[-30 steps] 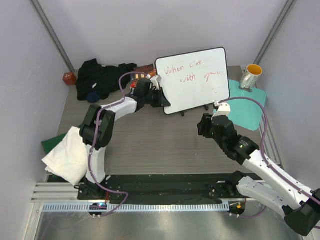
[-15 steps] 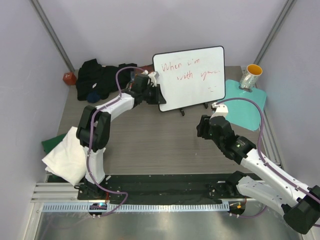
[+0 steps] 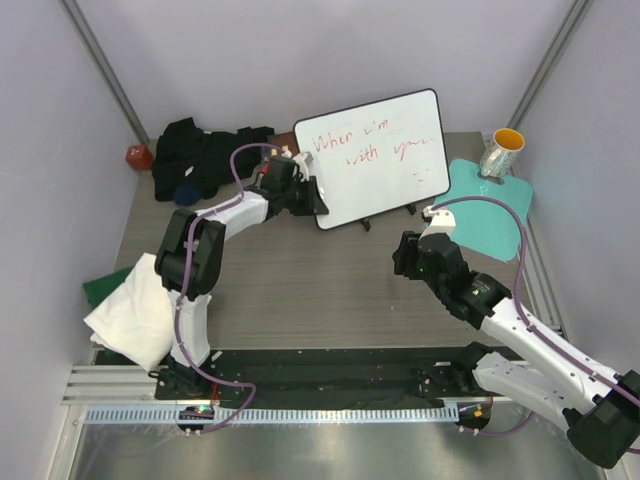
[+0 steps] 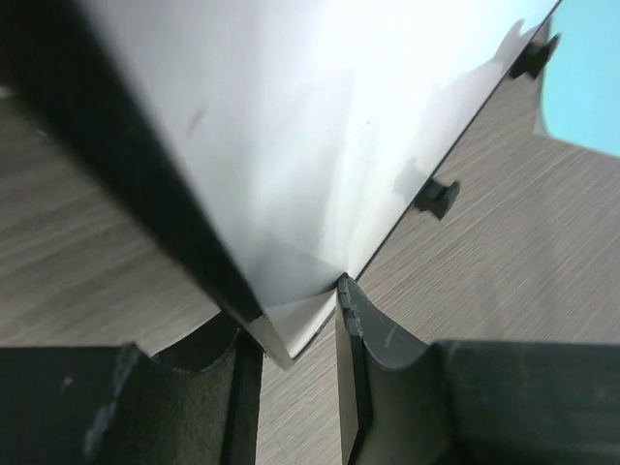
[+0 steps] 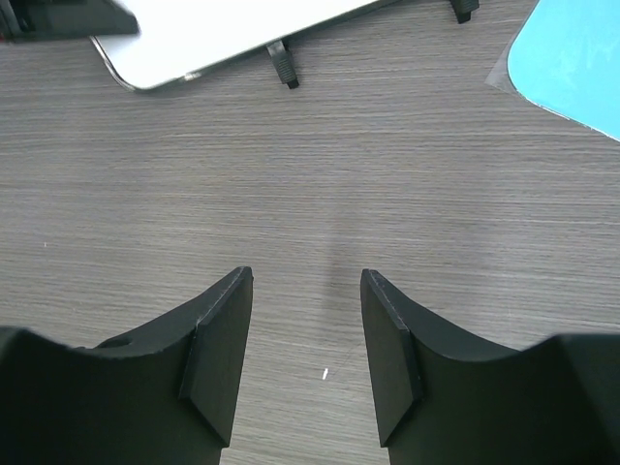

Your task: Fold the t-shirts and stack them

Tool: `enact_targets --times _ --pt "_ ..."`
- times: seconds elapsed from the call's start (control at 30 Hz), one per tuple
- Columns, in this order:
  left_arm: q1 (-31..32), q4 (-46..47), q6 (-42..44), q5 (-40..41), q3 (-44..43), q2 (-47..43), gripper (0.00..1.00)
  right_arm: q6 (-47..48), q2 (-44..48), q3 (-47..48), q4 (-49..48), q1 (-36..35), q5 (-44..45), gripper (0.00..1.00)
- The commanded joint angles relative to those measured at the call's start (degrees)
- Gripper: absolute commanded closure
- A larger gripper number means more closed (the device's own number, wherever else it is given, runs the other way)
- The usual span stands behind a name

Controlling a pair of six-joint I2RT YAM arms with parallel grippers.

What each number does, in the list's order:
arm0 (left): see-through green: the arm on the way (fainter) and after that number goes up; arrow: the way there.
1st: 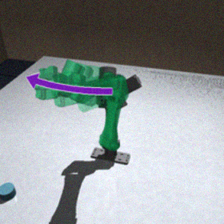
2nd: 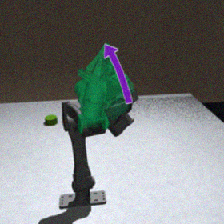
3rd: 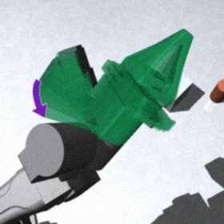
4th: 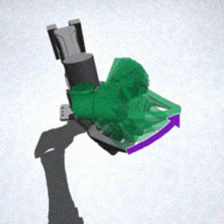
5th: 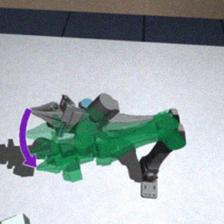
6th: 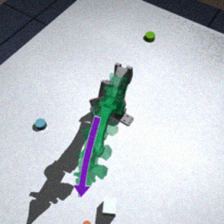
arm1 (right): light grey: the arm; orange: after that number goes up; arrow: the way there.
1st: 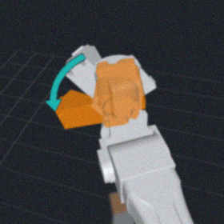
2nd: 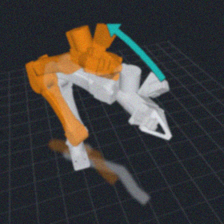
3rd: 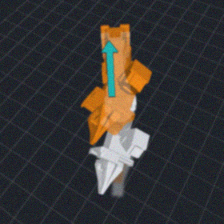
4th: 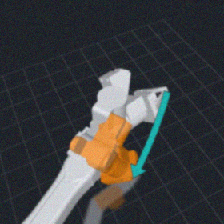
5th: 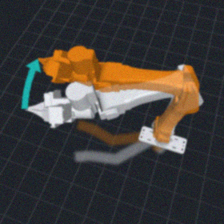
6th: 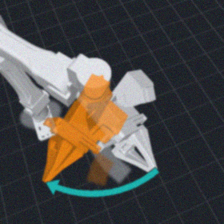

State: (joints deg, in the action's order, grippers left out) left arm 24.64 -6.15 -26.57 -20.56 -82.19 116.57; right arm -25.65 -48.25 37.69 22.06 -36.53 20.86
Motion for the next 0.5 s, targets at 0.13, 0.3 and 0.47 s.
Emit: enact_targets --times 0.13,0.3,0.47 --pt "1.8 -1.9 4.0 11.9 7.6 2.1 1.0 -0.6 0.1 0.0 -3.2 -0.2 -0.1 0.46" --pt "4.0 -1.8 5.5 11.1 7.3 3.6 1.0 -0.8 0.7 0.0 -3.4 -0.2 1.2 0.46" --pt "4.8 -2.2 6.1 12.1 8.1 3.6 1.0 -0.4 0.3 0.5 -3.7 -0.2 9.5 0.41"
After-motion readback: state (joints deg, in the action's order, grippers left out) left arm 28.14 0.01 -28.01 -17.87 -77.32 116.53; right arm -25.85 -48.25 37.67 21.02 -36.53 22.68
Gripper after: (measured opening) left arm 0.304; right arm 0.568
